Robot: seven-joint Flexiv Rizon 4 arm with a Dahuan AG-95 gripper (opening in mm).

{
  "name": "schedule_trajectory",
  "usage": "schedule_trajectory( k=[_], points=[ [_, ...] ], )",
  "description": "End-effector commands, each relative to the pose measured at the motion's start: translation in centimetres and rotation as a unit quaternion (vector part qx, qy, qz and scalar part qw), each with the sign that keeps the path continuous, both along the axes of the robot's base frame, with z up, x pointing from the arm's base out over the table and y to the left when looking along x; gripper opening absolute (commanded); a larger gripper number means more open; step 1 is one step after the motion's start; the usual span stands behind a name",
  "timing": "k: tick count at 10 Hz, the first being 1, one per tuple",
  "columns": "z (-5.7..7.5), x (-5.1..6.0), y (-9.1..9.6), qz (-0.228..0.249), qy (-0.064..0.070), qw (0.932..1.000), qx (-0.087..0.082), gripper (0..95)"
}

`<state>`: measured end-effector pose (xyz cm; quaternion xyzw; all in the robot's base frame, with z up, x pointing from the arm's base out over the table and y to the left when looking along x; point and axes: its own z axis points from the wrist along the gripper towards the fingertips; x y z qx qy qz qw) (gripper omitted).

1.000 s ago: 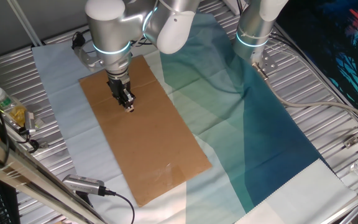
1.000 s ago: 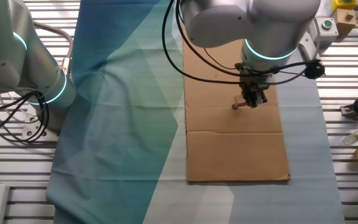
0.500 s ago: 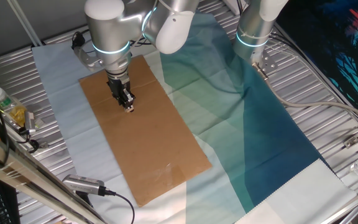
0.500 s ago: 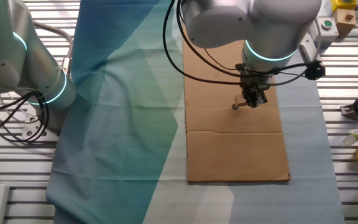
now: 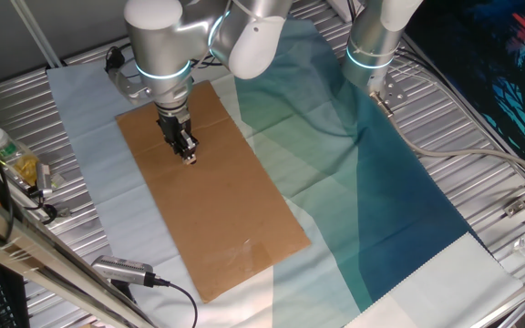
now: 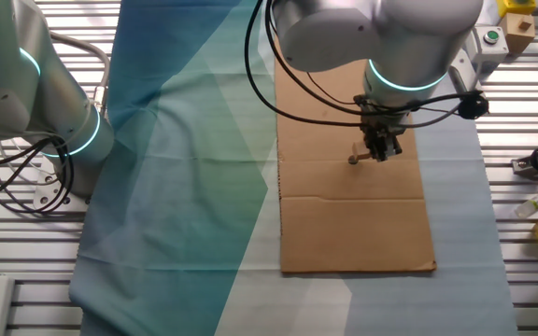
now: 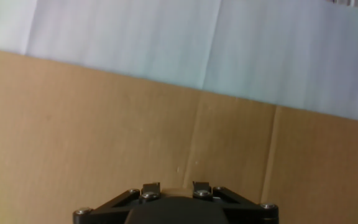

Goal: Grab the block and place it at the designated location

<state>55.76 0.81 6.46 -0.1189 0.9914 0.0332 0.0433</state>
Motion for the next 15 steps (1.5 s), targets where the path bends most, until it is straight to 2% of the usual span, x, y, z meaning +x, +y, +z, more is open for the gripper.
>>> schedule_trajectory(
  k=[1, 5, 10, 15],
  points=[
    [-0.01, 0.0, -0.01, 0.001, 0.0, 1.0, -0.001, 0.0],
    [-0.01, 0.0, -0.01, -0.001, 0.001, 1.0, 0.001, 0.0],
    [-0.01, 0.0, -0.01, 0.005, 0.02, 0.9998, 0.007, 0.0],
    [-0.01, 0.0, -0.01, 0.006, 0.021, 0.9997, 0.007, 0.0]
  ],
)
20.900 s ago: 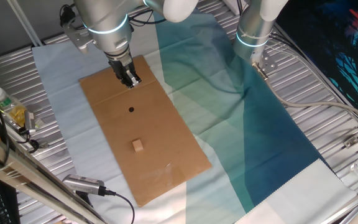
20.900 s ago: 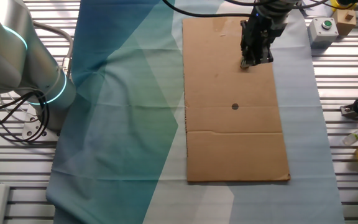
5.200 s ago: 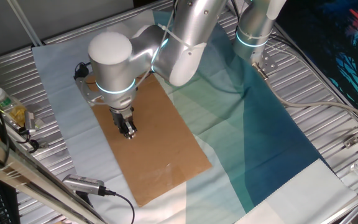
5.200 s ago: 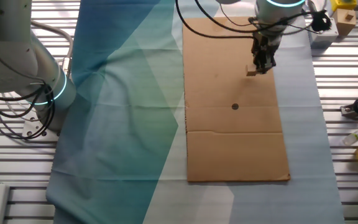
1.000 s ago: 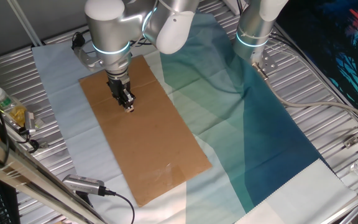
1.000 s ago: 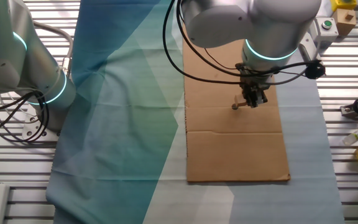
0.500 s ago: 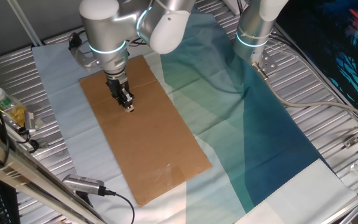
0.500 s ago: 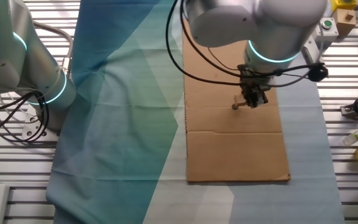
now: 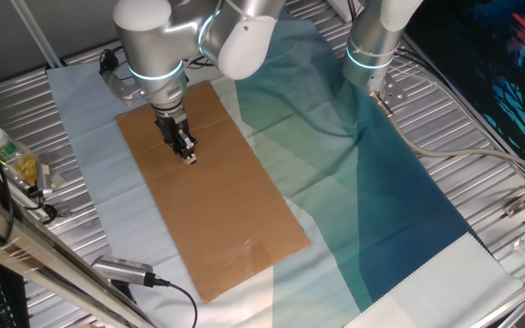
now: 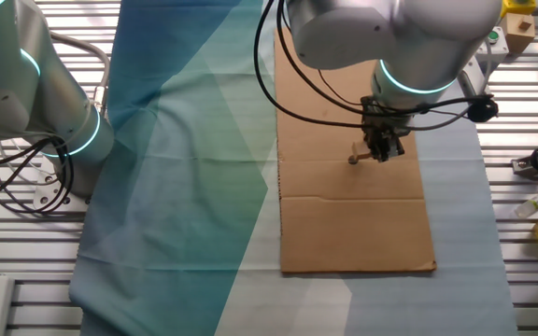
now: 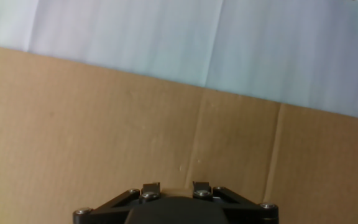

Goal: Grab the block and place it at the designated location

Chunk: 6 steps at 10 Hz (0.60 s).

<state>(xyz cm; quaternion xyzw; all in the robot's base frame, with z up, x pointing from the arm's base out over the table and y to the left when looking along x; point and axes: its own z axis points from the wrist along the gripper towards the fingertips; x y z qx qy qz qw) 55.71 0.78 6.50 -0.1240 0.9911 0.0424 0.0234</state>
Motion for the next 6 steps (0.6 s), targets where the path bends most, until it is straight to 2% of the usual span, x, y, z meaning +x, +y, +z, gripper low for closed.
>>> schedule_trajectory(
  k=[1, 4, 6],
  points=[
    [-0.04, 0.05, 0.03, 0.0, 0.001, 1.0, 0.0, 0.0],
    [-0.12, 0.05, 0.04, 0.001, 0.001, 1.0, 0.0, 0.0],
    [-0.68, 0.07, 0.09, 0.001, 0.0, 1.0, -0.001, 0.0]
  ],
)
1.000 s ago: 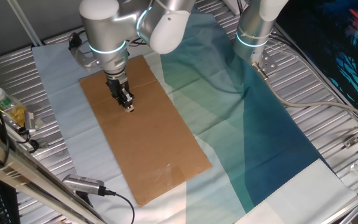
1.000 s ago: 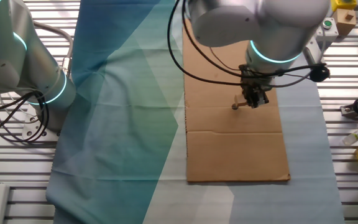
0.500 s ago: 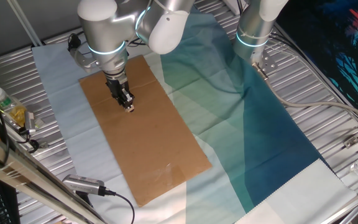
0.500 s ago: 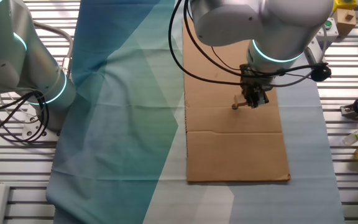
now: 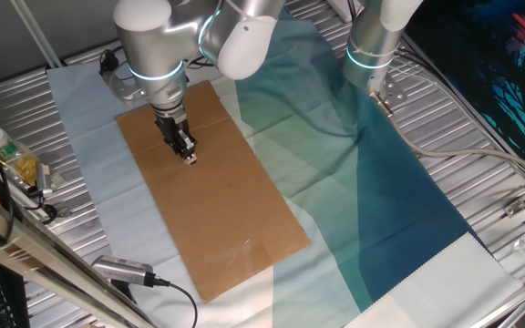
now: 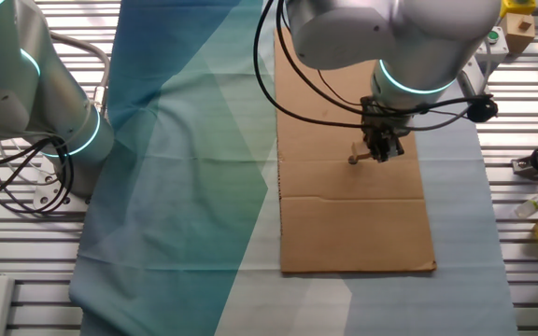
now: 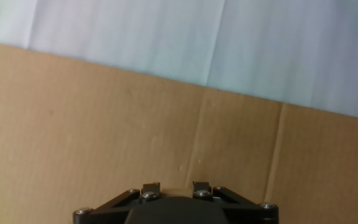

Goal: Grab the block and place it at the designated location

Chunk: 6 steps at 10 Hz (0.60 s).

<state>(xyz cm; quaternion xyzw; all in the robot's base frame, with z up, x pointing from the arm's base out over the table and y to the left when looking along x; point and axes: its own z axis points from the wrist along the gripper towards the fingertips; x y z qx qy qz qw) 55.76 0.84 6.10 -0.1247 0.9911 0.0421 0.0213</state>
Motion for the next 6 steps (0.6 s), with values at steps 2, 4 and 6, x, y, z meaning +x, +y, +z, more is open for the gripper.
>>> schedule_trajectory(
  k=[2, 4, 6],
  points=[
    [-0.69, 0.02, 0.05, 0.001, -0.004, 1.0, -0.001, 0.0],
    [-0.94, -0.06, -0.05, 0.002, -0.004, 1.0, 0.0, 0.0],
    [-0.97, -0.33, -0.51, 0.006, -0.005, 1.0, 0.0, 0.0]
  ],
)
